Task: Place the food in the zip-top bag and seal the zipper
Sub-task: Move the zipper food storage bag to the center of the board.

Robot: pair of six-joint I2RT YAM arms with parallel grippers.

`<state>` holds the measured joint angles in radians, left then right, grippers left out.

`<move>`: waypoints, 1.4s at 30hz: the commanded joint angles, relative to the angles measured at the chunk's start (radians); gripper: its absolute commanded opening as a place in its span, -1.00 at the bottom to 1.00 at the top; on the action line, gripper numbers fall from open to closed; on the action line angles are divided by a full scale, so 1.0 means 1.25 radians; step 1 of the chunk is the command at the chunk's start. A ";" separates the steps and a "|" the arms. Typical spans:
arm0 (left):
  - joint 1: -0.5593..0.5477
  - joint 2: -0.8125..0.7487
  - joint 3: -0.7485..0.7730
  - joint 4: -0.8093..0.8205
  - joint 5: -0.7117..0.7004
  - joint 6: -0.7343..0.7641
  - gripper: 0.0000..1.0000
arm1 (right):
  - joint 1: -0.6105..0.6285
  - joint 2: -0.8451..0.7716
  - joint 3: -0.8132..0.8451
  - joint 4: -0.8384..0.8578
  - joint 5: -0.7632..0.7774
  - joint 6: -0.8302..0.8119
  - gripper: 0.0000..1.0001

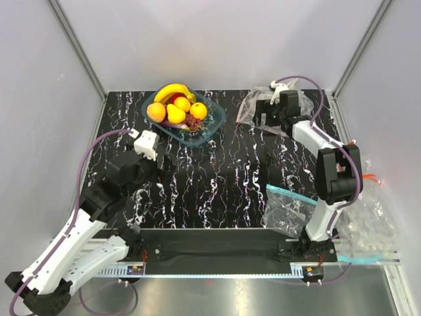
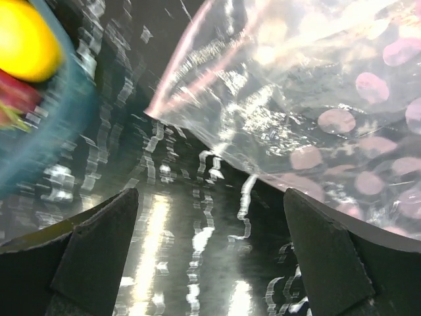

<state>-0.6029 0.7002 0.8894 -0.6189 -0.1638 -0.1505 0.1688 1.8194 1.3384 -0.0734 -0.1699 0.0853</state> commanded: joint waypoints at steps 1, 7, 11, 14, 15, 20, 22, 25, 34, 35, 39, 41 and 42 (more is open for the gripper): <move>0.001 -0.004 0.004 0.031 0.022 0.004 0.98 | 0.028 0.024 0.039 0.028 0.071 -0.167 0.98; 0.004 -0.005 0.005 0.029 0.024 0.004 0.98 | 0.056 0.081 0.086 0.005 0.212 -0.260 0.99; 0.003 -0.008 0.005 0.029 0.026 0.004 0.98 | 0.083 0.120 0.135 -0.009 0.287 -0.317 0.99; 0.004 -0.008 0.004 0.029 0.026 0.004 0.98 | 0.105 0.156 0.160 0.002 0.324 -0.380 0.99; 0.004 -0.007 0.003 0.029 0.027 0.004 0.98 | 0.109 0.167 0.169 0.001 0.333 -0.388 1.00; 0.003 -0.007 0.004 0.029 0.030 0.004 0.98 | 0.109 0.233 0.245 -0.039 0.329 -0.374 0.99; 0.003 -0.004 0.004 0.030 0.032 0.004 0.98 | 0.109 0.272 0.273 -0.064 0.347 -0.357 0.99; 0.004 -0.003 0.003 0.030 0.034 0.004 0.98 | 0.110 0.330 0.354 -0.108 0.378 -0.317 0.99; 0.005 -0.005 0.003 0.030 0.035 0.004 0.98 | 0.109 0.358 0.371 -0.150 0.367 -0.266 -0.35; 0.004 -0.005 0.003 0.030 0.035 0.004 0.98 | 0.108 0.355 0.366 -0.147 0.364 -0.262 -0.55; 0.005 -0.004 0.003 0.030 0.034 0.004 0.98 | 0.108 0.313 0.323 -0.134 0.348 -0.246 -0.95; 0.004 -0.004 0.001 0.030 0.033 0.004 0.98 | 0.110 0.288 0.277 -0.108 0.332 -0.235 -1.00; 0.005 -0.004 0.001 0.030 0.032 0.004 0.98 | 0.109 0.276 0.260 -0.098 0.321 -0.233 -1.00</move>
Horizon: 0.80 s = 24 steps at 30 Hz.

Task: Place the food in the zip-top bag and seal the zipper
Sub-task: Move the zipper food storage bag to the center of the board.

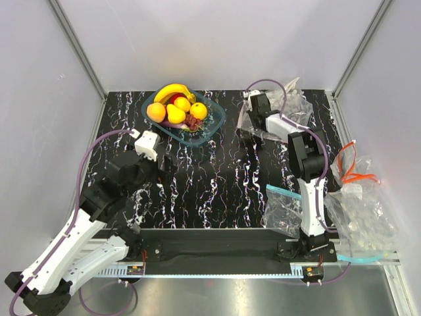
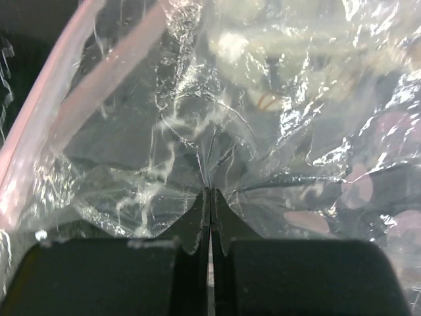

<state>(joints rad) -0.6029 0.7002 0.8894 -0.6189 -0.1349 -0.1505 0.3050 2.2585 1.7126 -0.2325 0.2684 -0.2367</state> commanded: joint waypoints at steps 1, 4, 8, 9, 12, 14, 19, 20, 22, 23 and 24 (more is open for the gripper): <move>0.005 -0.003 0.001 0.030 0.010 0.004 0.98 | 0.001 -0.100 -0.070 0.044 -0.054 0.031 -1.00; 0.005 -0.003 0.001 0.030 0.008 0.004 0.98 | 0.000 -0.139 -0.123 0.061 -0.091 0.040 -1.00; 0.005 -0.005 0.001 0.028 0.008 0.005 0.98 | 0.000 -0.198 -0.209 0.082 -0.132 0.053 -1.00; 0.005 -0.004 0.003 0.029 0.008 0.004 0.98 | 0.000 -0.239 -0.235 0.111 -0.152 0.059 -1.00; 0.005 -0.009 0.001 0.028 0.007 0.004 0.98 | 0.000 -0.311 -0.335 0.139 -0.196 0.092 -1.00; 0.004 -0.013 0.001 0.028 0.005 0.004 0.98 | 0.000 -0.343 -0.387 0.136 -0.205 0.121 -1.00; 0.004 -0.015 0.000 0.030 0.004 0.003 0.98 | 0.000 -0.522 -0.546 0.159 -0.236 0.214 -1.00; 0.004 -0.015 0.000 0.030 0.005 0.004 0.98 | 0.001 -0.547 -0.565 0.157 -0.232 0.227 -1.00; 0.005 -0.014 0.001 0.029 0.006 0.004 0.98 | 0.000 -0.605 -0.591 0.115 -0.189 0.270 -1.00; 0.004 -0.013 0.001 0.029 0.006 0.003 0.98 | 0.001 -0.619 -0.597 0.105 -0.201 0.273 -1.00; 0.004 -0.012 0.001 0.028 0.006 0.003 0.98 | 0.005 -0.643 -0.601 0.084 -0.212 0.273 -1.00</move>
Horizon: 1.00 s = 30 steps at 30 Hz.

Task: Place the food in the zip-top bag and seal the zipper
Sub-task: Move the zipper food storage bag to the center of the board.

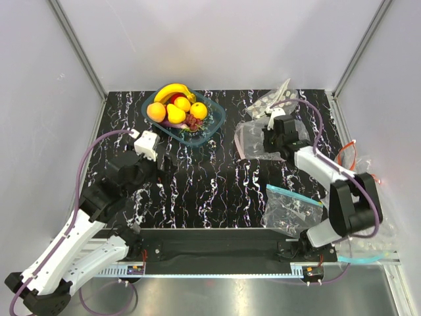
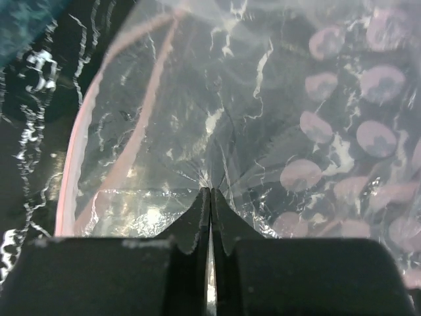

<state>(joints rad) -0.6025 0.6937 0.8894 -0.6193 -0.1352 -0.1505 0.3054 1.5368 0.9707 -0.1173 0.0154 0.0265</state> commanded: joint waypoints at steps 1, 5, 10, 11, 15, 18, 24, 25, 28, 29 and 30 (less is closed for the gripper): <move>0.003 -0.008 0.001 0.029 0.006 0.003 0.98 | 0.010 -0.078 -0.013 -0.020 -0.005 0.067 -0.85; 0.003 -0.006 0.000 0.029 0.005 0.003 0.98 | 0.024 -0.137 -0.022 -0.062 -0.010 0.066 -0.22; 0.005 -0.006 -0.001 0.029 0.006 0.005 0.98 | 0.029 -0.263 -0.062 -0.030 0.005 0.105 0.47; 0.003 -0.005 0.000 0.030 0.005 0.004 0.98 | 0.029 -0.279 -0.072 -0.018 0.018 0.127 0.98; 0.003 -0.004 0.000 0.029 0.001 0.004 0.98 | 0.029 -0.305 -0.097 0.039 0.018 0.242 1.00; 0.005 -0.006 0.000 0.029 -0.001 0.004 0.98 | 0.029 -0.253 -0.060 0.036 -0.113 0.222 1.00; 0.005 -0.005 -0.001 0.028 -0.002 0.005 0.98 | 0.095 -0.067 0.109 -0.111 -0.064 0.139 0.54; 0.005 -0.006 -0.001 0.028 -0.001 0.005 0.98 | 0.116 -0.049 0.127 -0.124 -0.029 0.125 0.54; 0.005 -0.009 -0.001 0.028 -0.002 0.006 0.98 | 0.192 0.012 0.182 -0.161 0.109 0.077 0.47; 0.005 -0.010 -0.001 0.030 -0.002 0.005 0.98 | 0.206 0.029 0.199 -0.172 0.132 0.072 0.45; 0.005 -0.010 -0.002 0.029 -0.003 0.005 0.98 | 0.219 0.064 0.236 -0.202 0.165 0.067 0.43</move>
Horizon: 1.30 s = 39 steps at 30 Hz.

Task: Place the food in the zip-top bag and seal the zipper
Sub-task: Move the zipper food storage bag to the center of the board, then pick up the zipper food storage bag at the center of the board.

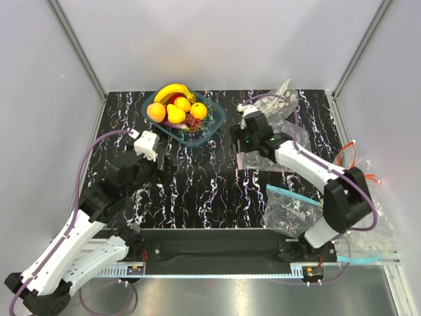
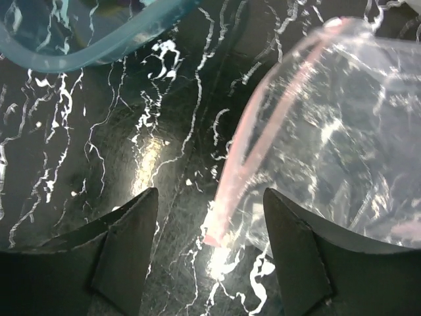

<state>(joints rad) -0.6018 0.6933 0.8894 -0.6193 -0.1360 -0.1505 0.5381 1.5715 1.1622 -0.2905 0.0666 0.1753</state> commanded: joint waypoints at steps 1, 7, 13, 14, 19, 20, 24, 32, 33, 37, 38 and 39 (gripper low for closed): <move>0.004 -0.010 -0.001 0.029 -0.002 0.005 0.98 | 0.042 0.054 0.100 -0.078 0.140 -0.057 0.43; 0.004 -0.013 -0.002 0.029 -0.002 0.006 0.98 | 0.087 0.181 0.199 -0.157 0.289 -0.091 0.55; 0.004 -0.013 -0.002 0.030 0.000 0.006 0.98 | 0.117 0.283 0.246 -0.166 0.346 -0.122 0.47; 0.004 -0.015 -0.002 0.030 -0.002 0.006 0.98 | 0.118 0.301 0.250 -0.162 0.353 -0.127 0.45; 0.004 -0.012 -0.002 0.029 -0.003 0.007 0.98 | 0.118 0.339 0.258 -0.152 0.350 -0.133 0.29; 0.004 -0.011 -0.002 0.029 -0.002 0.007 0.98 | 0.119 0.352 0.262 -0.155 0.365 -0.132 0.26; 0.004 -0.012 -0.002 0.030 -0.003 0.007 0.98 | 0.119 0.362 0.256 -0.152 0.375 -0.129 0.18; 0.004 -0.002 -0.003 0.030 -0.003 0.007 0.98 | 0.118 0.221 0.108 -0.050 0.321 -0.107 -1.00; 0.004 -0.004 -0.005 0.030 -0.004 0.007 0.98 | 0.118 0.197 0.085 -0.033 0.313 -0.107 -1.00; 0.004 0.005 -0.005 0.032 -0.005 0.007 0.98 | 0.117 0.033 -0.029 0.082 0.224 -0.080 -1.00; 0.005 0.007 -0.005 0.030 -0.004 0.007 0.98 | 0.117 0.003 -0.084 0.111 0.200 -0.066 -1.00; 0.005 0.009 -0.006 0.030 0.001 0.007 0.98 | 0.118 -0.027 -0.115 0.140 0.179 -0.056 -1.00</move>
<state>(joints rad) -0.6010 0.6968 0.8894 -0.6189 -0.1360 -0.1505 0.6796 1.6886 1.0954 -0.2962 0.3939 0.0547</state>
